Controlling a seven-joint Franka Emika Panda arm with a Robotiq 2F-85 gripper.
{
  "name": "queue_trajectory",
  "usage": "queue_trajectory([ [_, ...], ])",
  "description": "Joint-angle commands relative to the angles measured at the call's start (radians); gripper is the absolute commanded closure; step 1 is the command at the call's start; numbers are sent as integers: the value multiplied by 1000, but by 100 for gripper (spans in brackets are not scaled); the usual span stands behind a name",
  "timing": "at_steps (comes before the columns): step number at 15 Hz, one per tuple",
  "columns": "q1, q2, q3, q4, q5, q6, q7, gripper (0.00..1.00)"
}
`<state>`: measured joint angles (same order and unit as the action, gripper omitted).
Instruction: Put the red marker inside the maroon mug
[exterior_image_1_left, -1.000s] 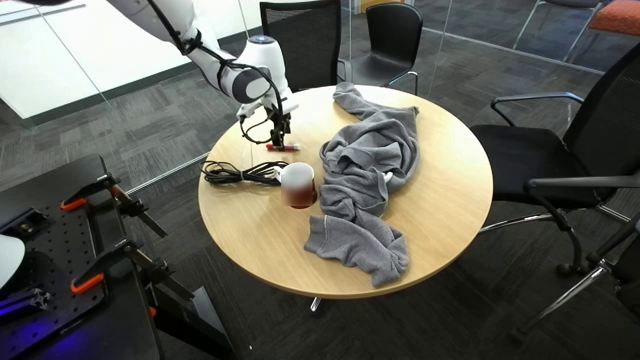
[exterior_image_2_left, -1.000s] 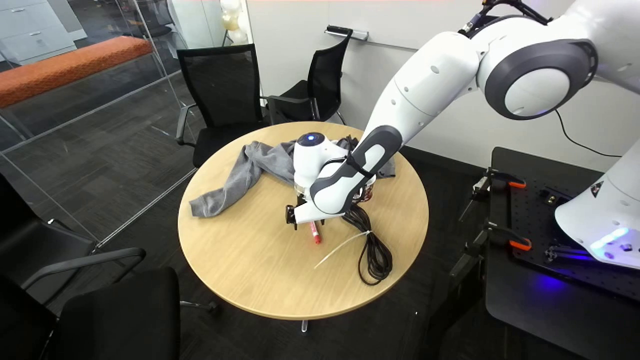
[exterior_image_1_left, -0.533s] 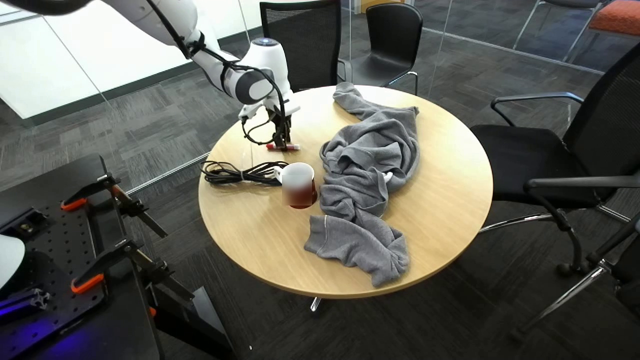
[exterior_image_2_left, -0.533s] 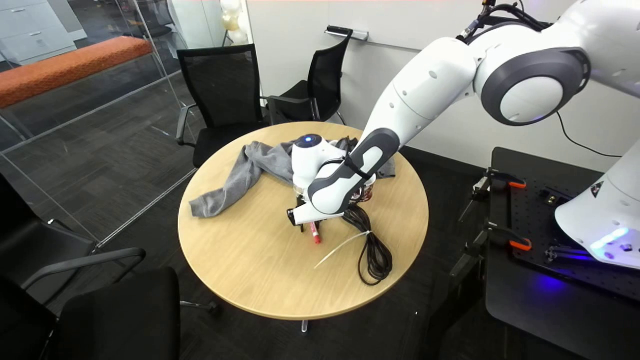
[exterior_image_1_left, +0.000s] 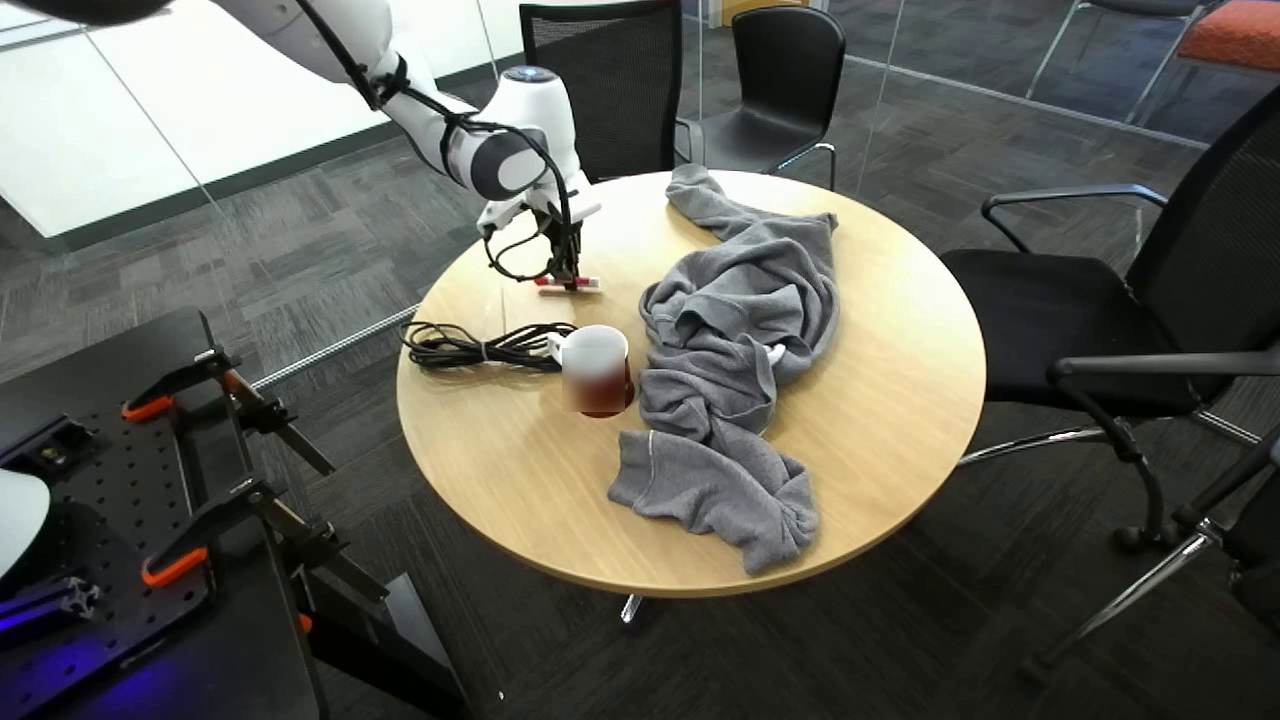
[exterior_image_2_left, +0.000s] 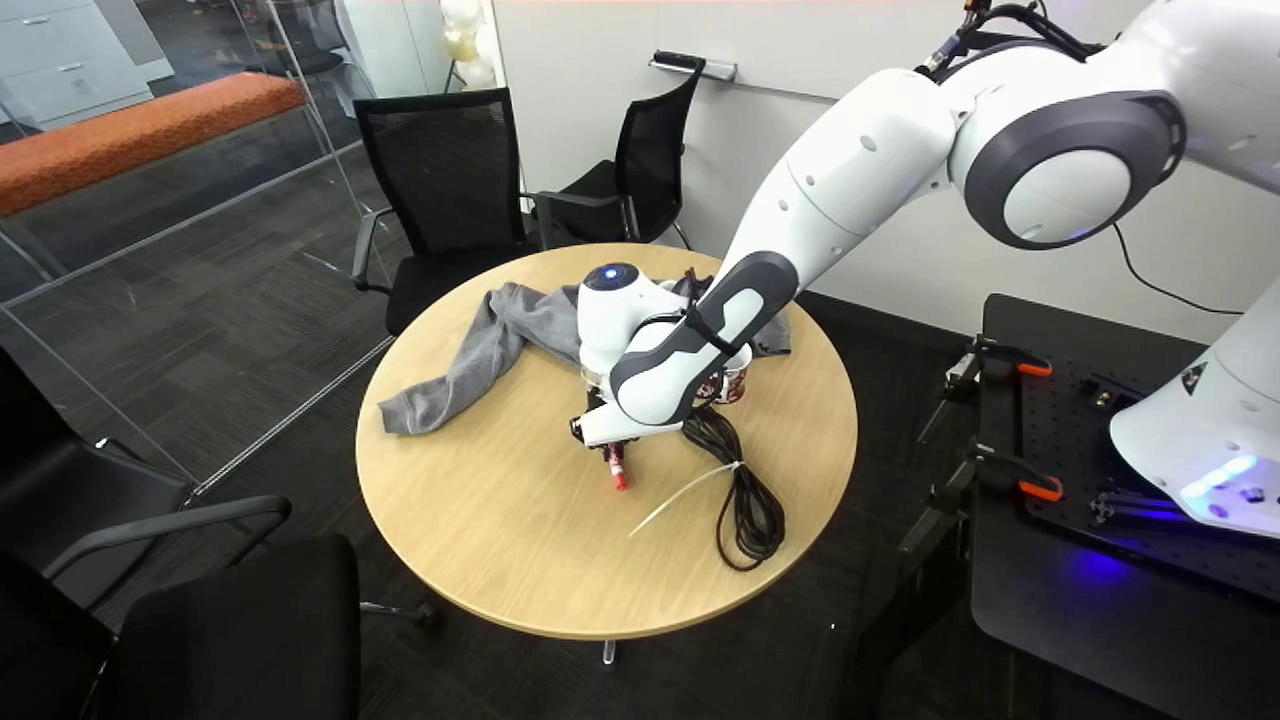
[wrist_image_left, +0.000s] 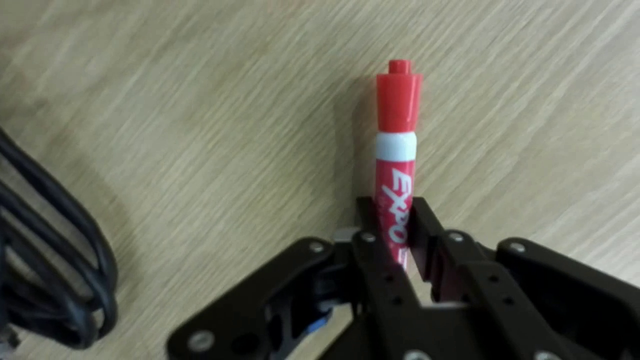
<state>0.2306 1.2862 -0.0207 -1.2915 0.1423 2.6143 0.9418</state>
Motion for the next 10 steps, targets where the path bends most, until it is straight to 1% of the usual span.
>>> queue_trajectory([
  [1,0,-98,24,-89,-6,-24,-35,95],
  [4,10,-182,25,-170,-26,-24,-59,95],
  [6,21,-245,17,-226,-21,-40,-107,95],
  [8,17,-314,22,-284,-33,-79,-185,95],
  [10,22,-383,10,-335,-52,-130,-257,95],
])
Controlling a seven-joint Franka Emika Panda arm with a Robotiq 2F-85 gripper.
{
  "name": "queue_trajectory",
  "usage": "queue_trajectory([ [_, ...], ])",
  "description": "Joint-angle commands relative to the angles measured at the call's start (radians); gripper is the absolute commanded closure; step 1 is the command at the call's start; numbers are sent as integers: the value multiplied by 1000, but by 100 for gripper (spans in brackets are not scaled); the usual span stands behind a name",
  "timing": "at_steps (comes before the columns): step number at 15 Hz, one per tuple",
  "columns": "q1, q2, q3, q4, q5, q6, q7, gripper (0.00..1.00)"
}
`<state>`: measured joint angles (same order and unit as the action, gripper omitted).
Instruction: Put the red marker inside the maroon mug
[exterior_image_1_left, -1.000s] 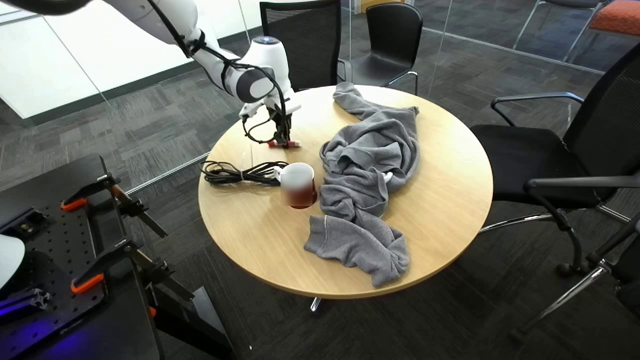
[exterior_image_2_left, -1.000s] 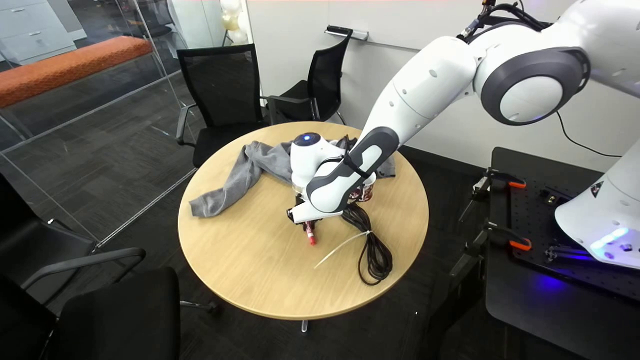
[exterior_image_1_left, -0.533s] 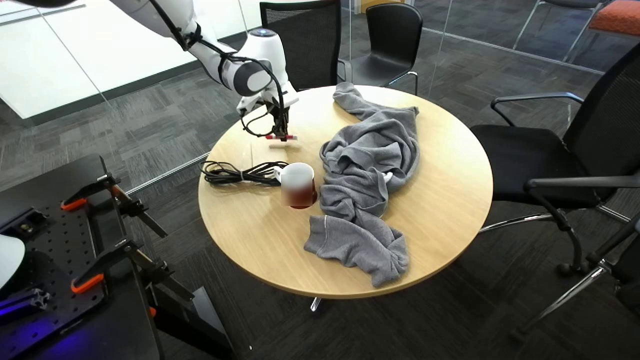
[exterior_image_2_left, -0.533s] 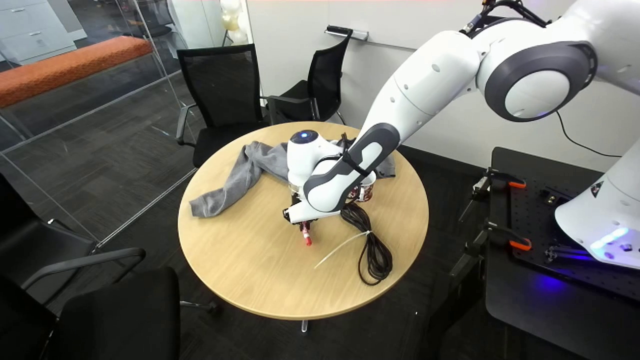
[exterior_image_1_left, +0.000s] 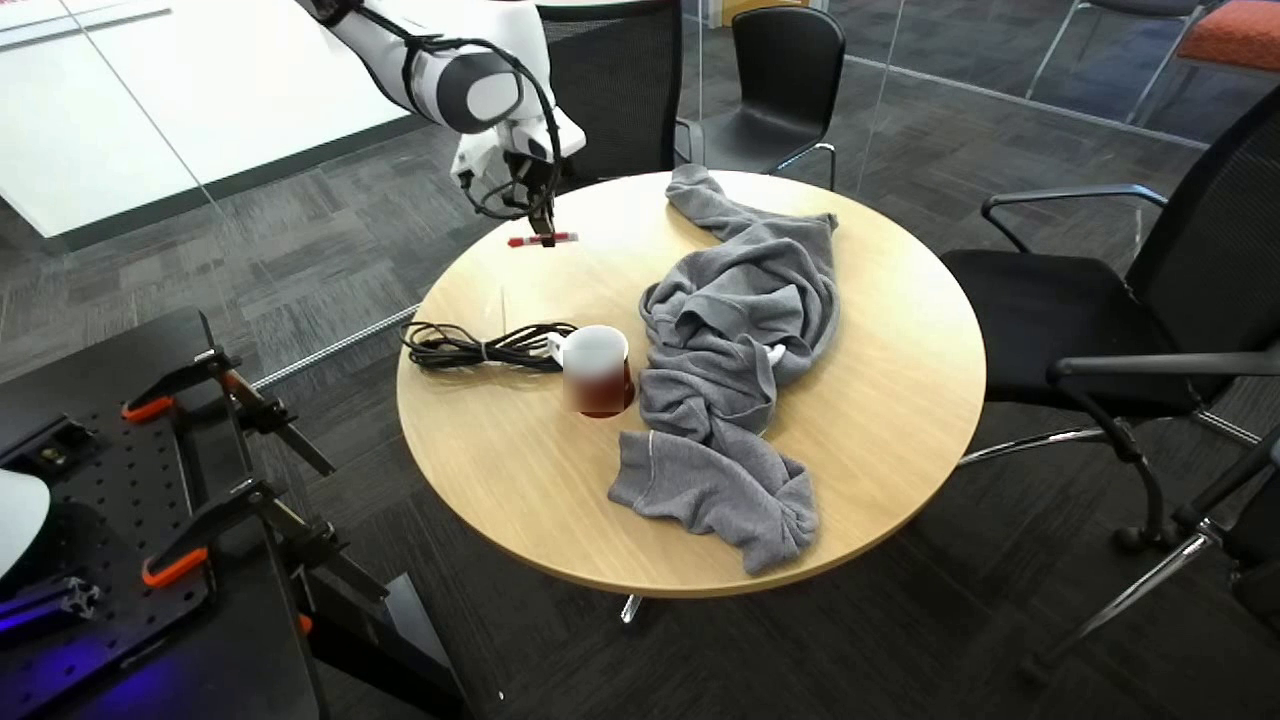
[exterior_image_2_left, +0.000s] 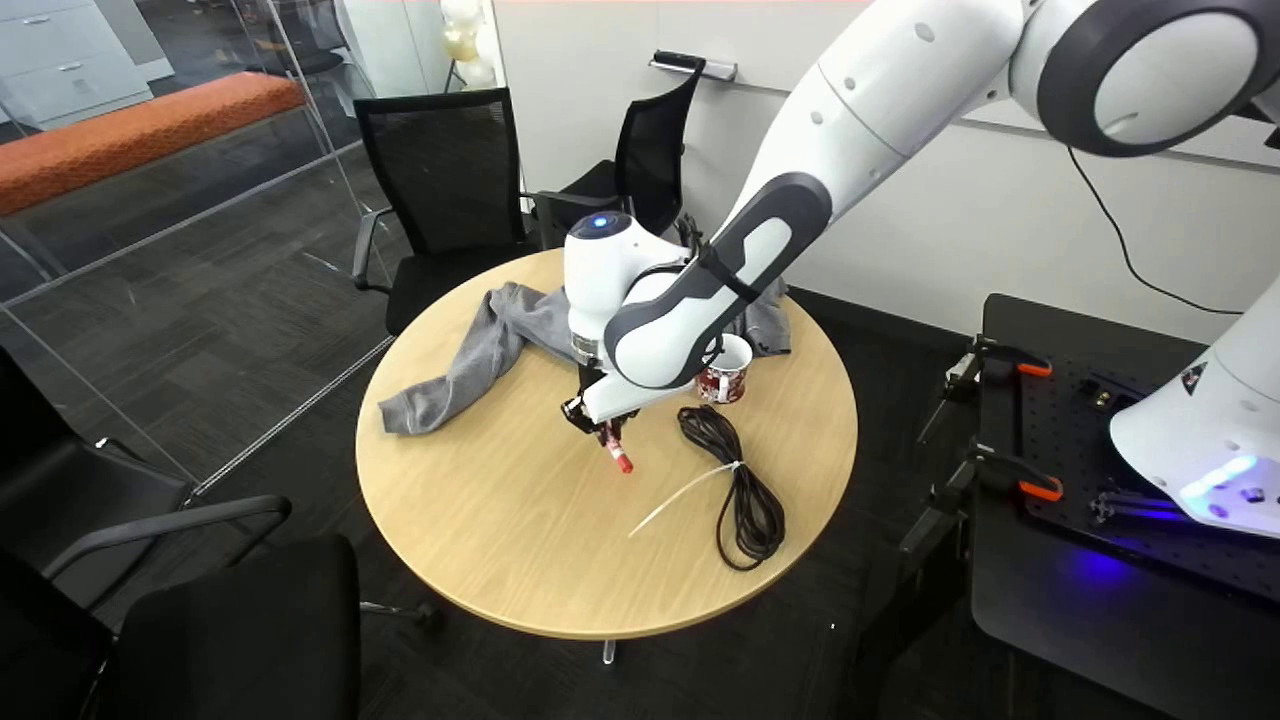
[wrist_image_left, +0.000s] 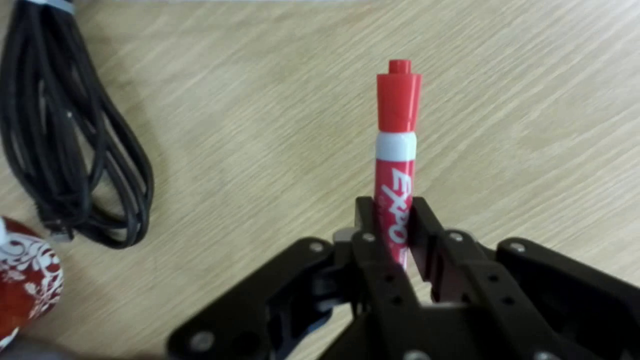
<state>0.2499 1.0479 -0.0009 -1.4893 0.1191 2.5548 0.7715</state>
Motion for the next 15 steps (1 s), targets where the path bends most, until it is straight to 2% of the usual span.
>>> queue_trajectory([
  [1,4,-180,-17,-162,-42,-101,-117,95],
  [8,-4,-416,-61,-326,-145,-284,-260,95],
  [15,-94,-562,-46,-438,-240,-391,-562,95],
])
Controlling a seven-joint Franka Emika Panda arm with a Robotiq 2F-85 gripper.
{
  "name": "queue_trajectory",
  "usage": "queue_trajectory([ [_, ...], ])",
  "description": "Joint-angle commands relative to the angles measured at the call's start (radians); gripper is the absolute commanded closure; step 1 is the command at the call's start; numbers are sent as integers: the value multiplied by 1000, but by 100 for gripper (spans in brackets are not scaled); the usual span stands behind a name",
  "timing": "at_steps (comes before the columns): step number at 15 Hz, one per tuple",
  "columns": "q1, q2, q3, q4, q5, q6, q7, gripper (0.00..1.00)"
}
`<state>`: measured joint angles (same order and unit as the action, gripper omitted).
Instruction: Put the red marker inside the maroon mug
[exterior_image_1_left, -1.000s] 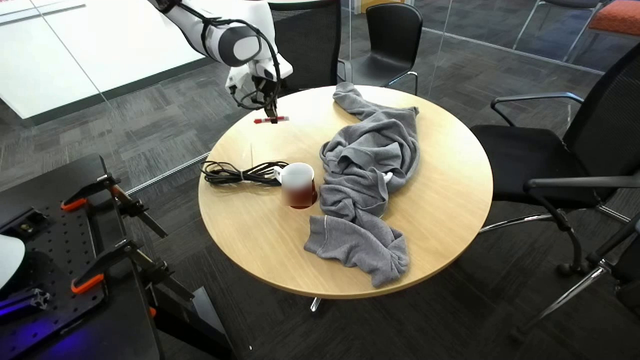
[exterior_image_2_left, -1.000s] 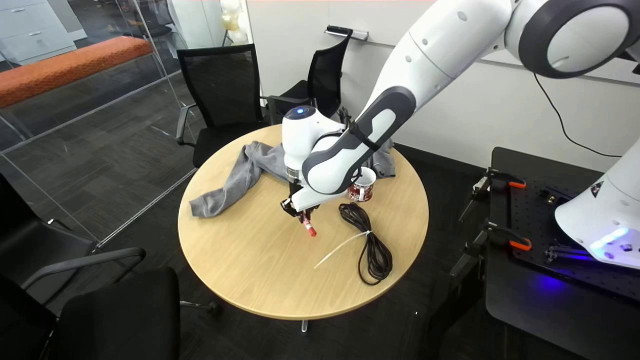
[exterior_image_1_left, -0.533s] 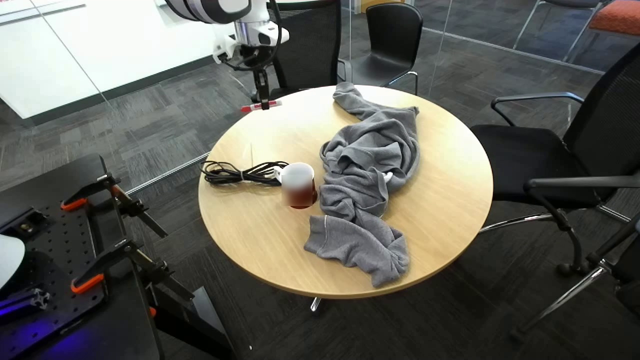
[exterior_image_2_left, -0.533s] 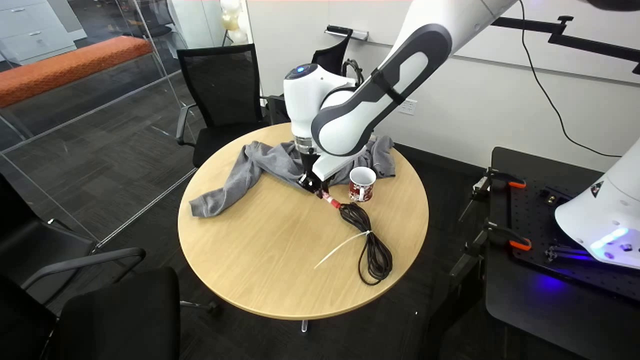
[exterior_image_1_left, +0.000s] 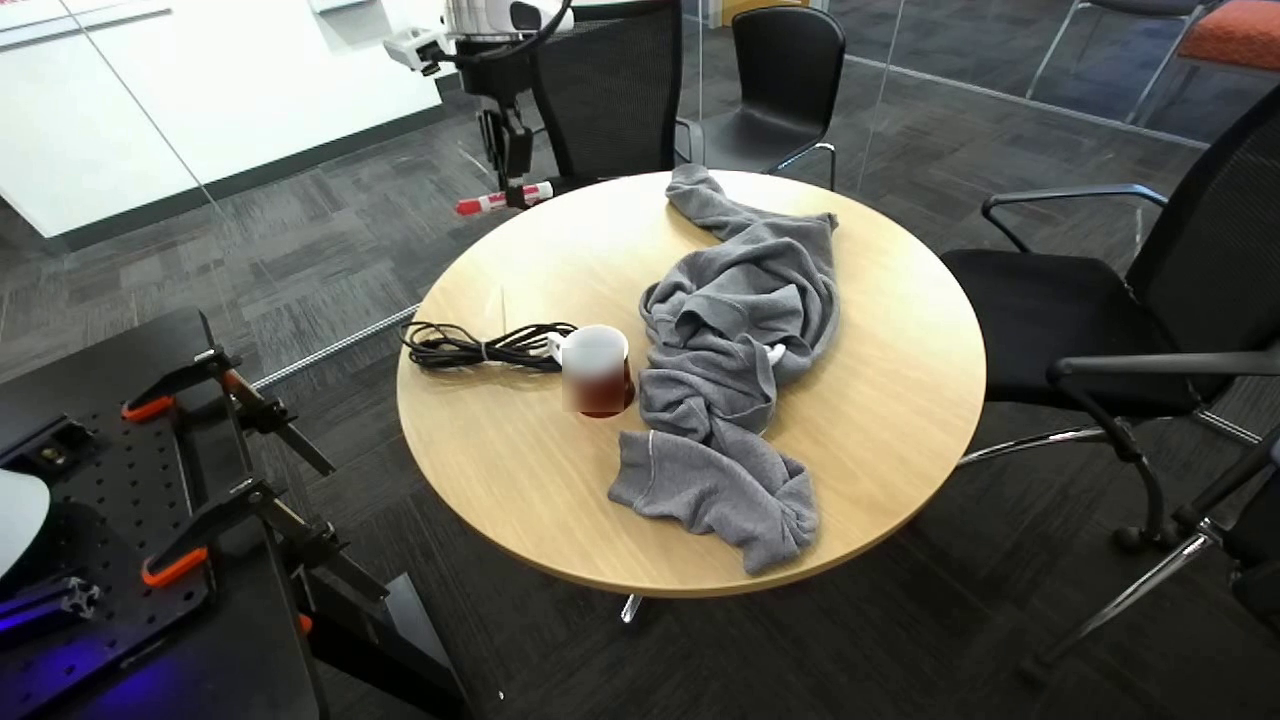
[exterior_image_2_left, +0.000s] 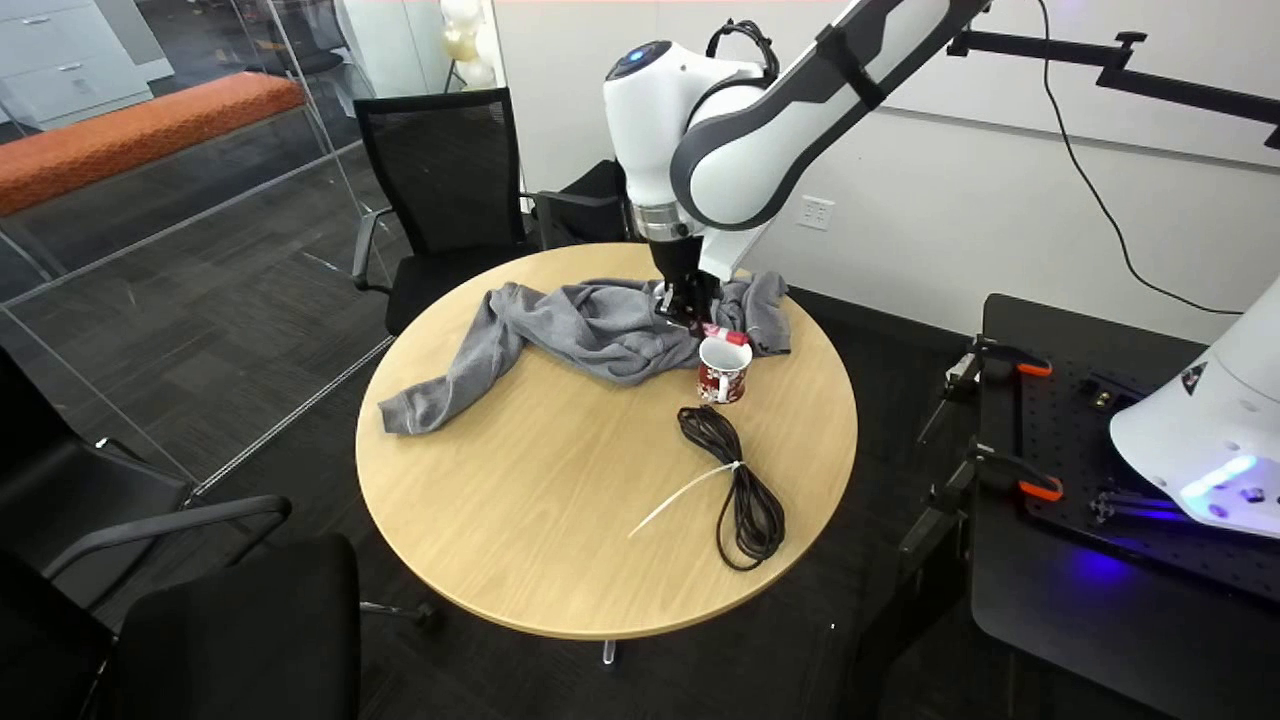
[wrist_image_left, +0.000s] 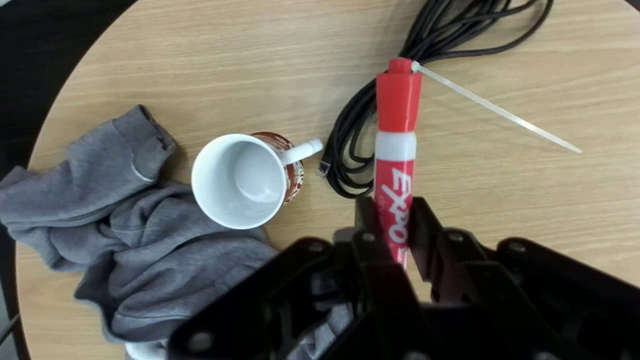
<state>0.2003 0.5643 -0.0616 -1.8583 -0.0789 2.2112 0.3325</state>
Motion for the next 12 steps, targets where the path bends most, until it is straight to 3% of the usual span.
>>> queue_trajectory([
  [1,-62,-89,20,-78,-50,-52,-177,95],
  [2,-42,-31,17,-26,-35,-27,-92,80],
  [8,-68,-54,24,-50,-41,-33,-164,80],
  [9,-57,-53,15,-51,-34,-15,-98,95],
  [12,-27,-50,-9,-66,-39,48,88,95],
])
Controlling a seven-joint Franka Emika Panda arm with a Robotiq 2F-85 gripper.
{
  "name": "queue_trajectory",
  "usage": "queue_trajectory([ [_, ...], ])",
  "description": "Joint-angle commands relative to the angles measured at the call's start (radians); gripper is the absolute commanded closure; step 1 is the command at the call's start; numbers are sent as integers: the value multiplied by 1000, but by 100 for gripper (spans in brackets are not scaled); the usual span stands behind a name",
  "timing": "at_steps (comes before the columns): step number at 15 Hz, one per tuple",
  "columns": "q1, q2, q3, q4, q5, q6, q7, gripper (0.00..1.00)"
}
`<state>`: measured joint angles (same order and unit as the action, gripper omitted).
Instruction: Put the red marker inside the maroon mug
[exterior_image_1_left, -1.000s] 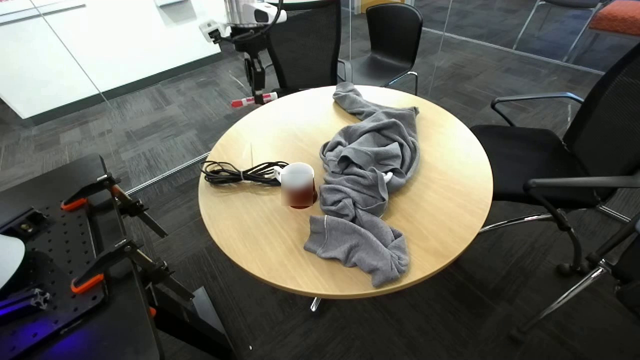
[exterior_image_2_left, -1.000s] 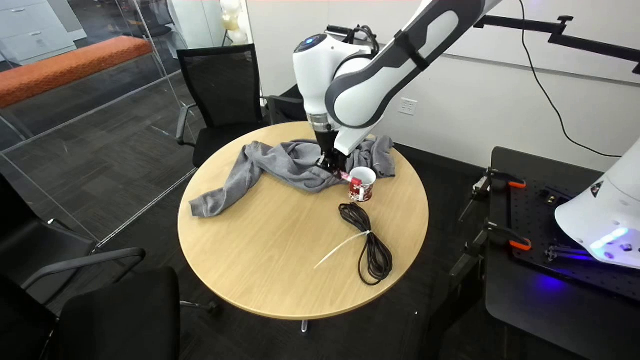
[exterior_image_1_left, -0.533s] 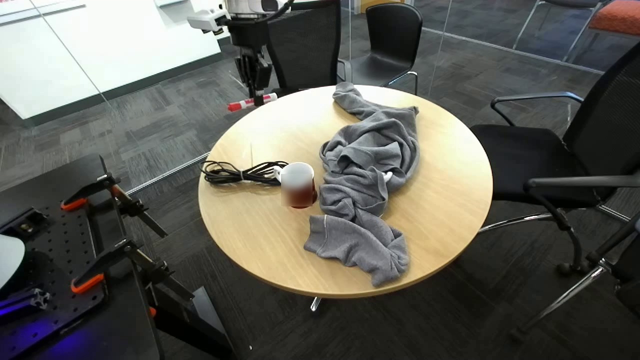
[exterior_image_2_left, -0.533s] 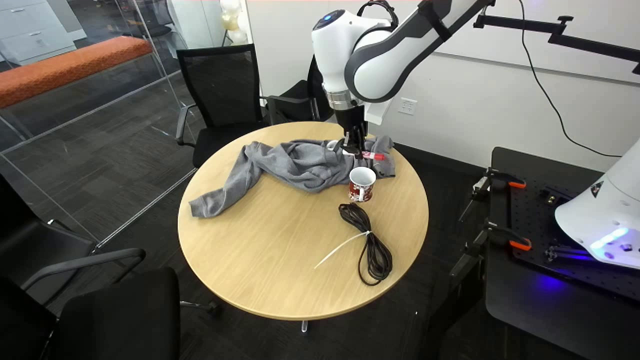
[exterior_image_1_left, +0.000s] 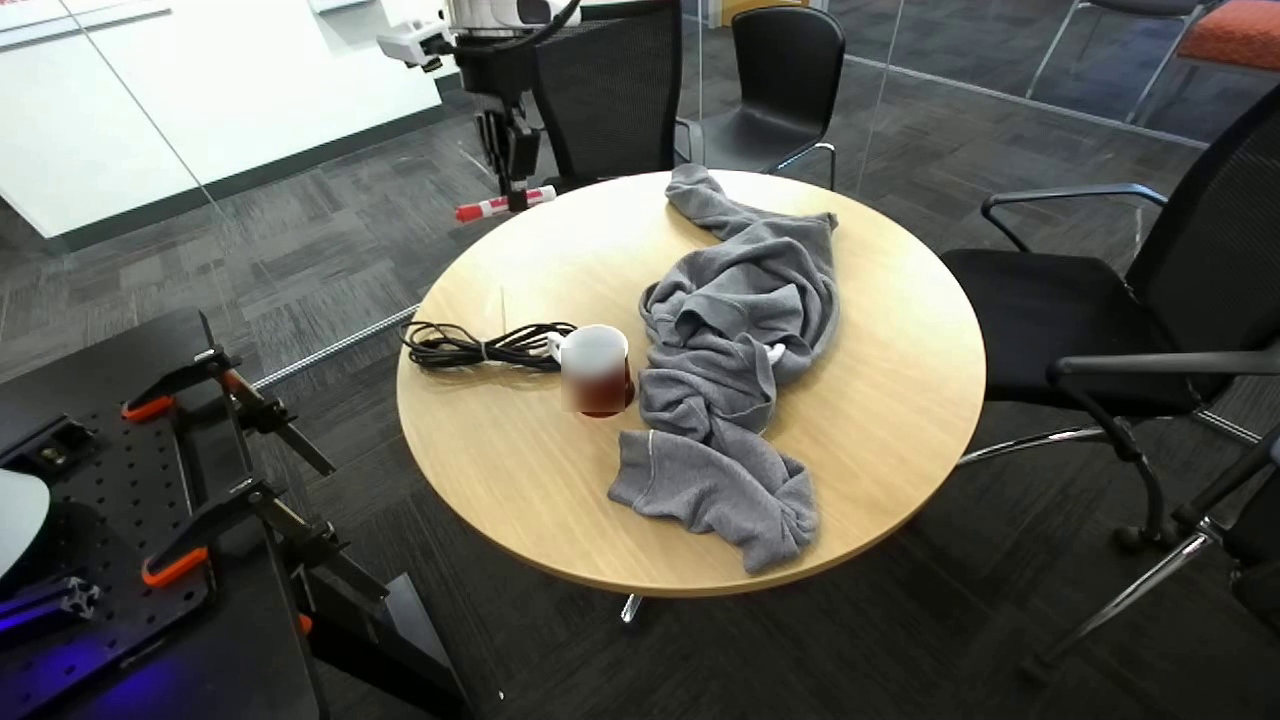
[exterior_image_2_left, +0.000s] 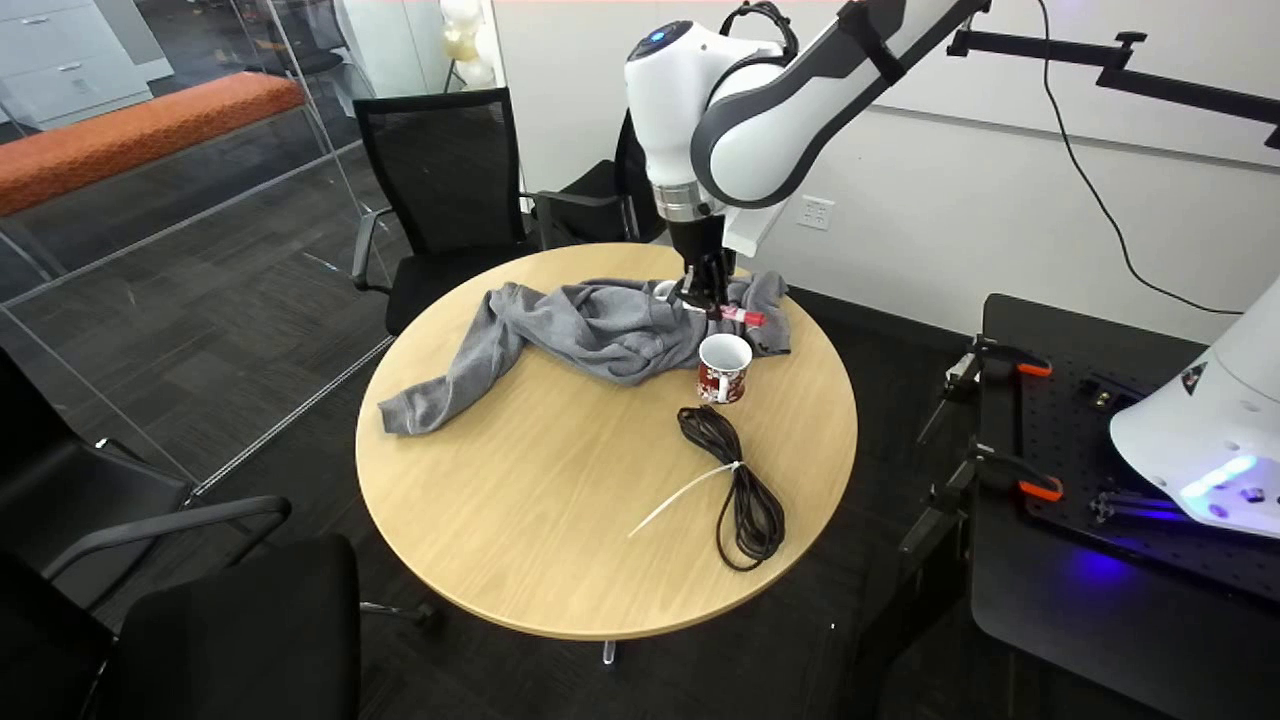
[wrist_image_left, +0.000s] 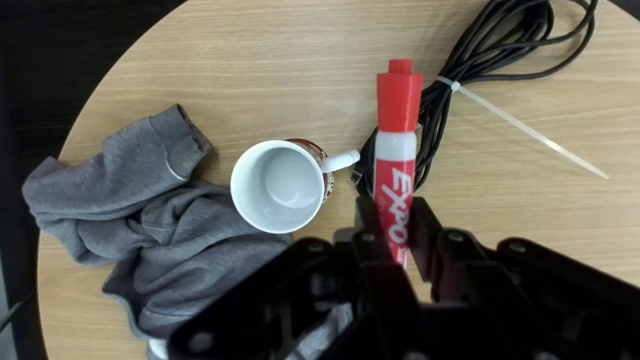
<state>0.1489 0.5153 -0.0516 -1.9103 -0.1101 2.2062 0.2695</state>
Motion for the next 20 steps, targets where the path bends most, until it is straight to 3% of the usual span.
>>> queue_trajectory([
  [1,34,1,-27,-18,-11,72,209,95],
  [7,108,11,-97,-37,-51,150,569,95],
  [20,196,47,-198,-17,-331,81,1437,95],
])
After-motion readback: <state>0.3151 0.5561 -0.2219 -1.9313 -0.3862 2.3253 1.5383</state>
